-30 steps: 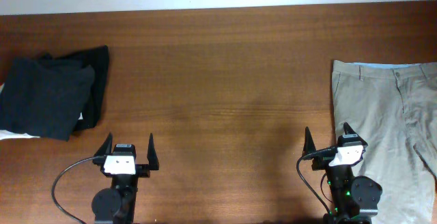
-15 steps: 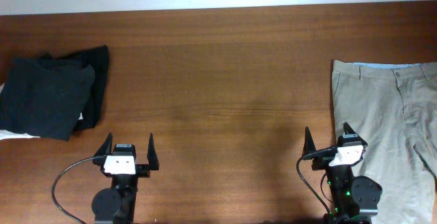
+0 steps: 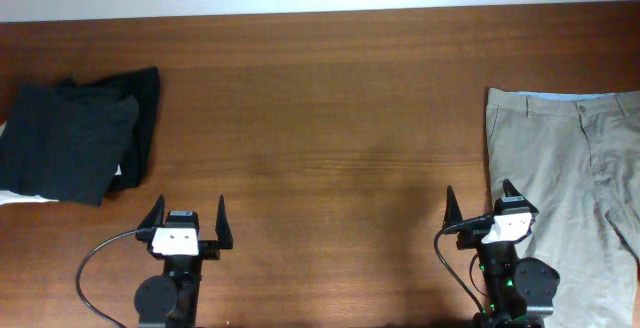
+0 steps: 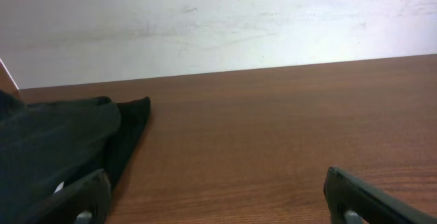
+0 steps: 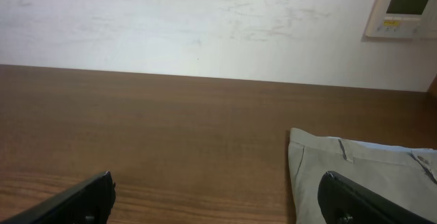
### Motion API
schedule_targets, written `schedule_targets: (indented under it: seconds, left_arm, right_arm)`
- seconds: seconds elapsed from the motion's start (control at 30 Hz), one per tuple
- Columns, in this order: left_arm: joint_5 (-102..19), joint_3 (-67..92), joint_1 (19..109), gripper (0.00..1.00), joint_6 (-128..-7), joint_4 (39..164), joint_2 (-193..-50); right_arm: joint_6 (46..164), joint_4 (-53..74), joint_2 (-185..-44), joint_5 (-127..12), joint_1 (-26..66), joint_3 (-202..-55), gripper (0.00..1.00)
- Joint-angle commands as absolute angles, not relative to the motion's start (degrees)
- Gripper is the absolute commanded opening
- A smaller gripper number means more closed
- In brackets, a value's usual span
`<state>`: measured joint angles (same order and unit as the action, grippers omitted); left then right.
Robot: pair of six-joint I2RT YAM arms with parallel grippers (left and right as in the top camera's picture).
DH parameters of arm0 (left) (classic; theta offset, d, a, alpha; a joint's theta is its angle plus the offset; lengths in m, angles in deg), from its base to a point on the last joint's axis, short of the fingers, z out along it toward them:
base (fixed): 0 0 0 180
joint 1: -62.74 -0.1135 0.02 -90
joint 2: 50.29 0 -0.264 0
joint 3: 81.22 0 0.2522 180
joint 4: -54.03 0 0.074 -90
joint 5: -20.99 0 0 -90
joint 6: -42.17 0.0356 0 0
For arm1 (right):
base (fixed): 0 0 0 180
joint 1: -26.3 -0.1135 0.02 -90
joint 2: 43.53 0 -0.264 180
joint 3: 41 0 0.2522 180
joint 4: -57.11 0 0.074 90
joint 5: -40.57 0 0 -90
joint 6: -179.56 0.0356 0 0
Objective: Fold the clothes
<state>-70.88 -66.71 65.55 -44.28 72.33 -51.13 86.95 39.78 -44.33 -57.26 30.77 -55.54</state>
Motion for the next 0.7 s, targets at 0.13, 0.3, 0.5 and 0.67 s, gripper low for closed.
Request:
schedule_targets:
  seconds: [0.13, 0.3, 0.5, 0.67]
  left_arm:
    - [-69.8, -66.9, 65.2, 0.99, -44.6, 72.5, -51.0]
    - [-68.1, -66.5, 65.2, 0.99, -44.6, 64.9, -51.0]
    - [-68.1, -54.2, 65.2, 0.99, -44.6, 70.2, -56.6]
    - [-68.1, -37.7, 65.2, 0.99, -44.6, 80.4, -73.1]
  right_arm:
    - [87.0, 39.8, -43.9, -58.2, 30.8, -55.1, 0.99]
    - [87.1, 41.7, -43.9, -69.2, 30.8, -57.1, 0.99]
    - [93.4, 39.1, -47.7, -68.2, 30.8, -68.7, 0.99]
    - [95.0, 28.3, -64.0, -67.6, 30.8, -84.3, 0.99]
